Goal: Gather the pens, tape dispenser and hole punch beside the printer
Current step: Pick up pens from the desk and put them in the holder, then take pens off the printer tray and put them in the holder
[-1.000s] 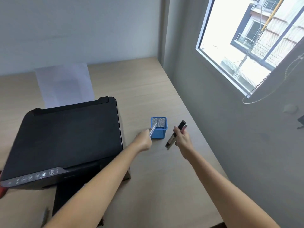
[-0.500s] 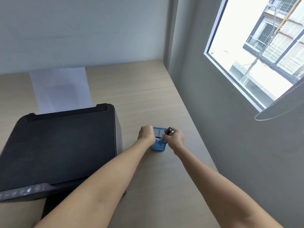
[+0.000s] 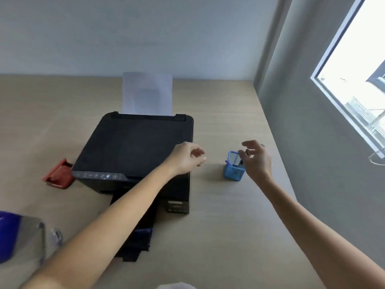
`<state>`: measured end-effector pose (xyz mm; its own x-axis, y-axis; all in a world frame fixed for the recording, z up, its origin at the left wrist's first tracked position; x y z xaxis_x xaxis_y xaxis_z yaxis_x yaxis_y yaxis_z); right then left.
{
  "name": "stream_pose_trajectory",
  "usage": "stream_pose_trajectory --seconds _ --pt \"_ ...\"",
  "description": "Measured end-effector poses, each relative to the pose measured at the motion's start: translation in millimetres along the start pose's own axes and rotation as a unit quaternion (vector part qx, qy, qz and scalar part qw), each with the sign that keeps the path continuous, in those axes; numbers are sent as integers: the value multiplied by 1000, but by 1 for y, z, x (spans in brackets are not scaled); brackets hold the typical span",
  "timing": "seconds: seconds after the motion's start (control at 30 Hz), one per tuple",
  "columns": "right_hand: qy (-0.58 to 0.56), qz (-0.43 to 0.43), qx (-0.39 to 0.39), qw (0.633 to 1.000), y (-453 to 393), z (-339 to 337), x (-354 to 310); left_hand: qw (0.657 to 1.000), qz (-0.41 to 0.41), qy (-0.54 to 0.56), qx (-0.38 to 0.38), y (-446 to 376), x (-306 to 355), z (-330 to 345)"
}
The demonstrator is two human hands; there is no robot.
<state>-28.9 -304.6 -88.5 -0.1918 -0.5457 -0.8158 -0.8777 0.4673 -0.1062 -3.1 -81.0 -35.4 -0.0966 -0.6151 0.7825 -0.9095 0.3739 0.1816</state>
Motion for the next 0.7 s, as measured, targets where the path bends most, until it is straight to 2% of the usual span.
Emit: stream_pose_trajectory --seconds 0.07,0.2,0.27,0.33,0.5,0.7 --pt "-14 -47 -17 999 31 7 -19 999 -30 43 -10 41 -28 -35" --pt "-11 -186 -71 980 104 34 -38 992 -128 8 4 101 -120 -84" --pt "6 -251 -124 960 138 58 -41 985 -172 -24 14 121 -170 -93" --pt "30 -274 -195 941 167 87 -39 979 -197 -48 17 130 -213 -90" --pt "121 -238 -328 906 222 171 -34 979 -178 -99 34 122 -275 -65" --pt "235 -155 -349 894 238 225 -42 981 -105 -157 -39 99 -299 -55"
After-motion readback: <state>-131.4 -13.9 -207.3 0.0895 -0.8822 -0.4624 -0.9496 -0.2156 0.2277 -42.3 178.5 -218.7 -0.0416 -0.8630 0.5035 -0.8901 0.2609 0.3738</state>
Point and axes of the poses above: each hand's wrist, its own y-axis away from the middle knuckle, its own z-axis out of the palm, x = y × z, the point moved 1 cm from there along -y, towards the middle knuckle, and after that the axes turned 1 degree about y, right-handed, at the moved point
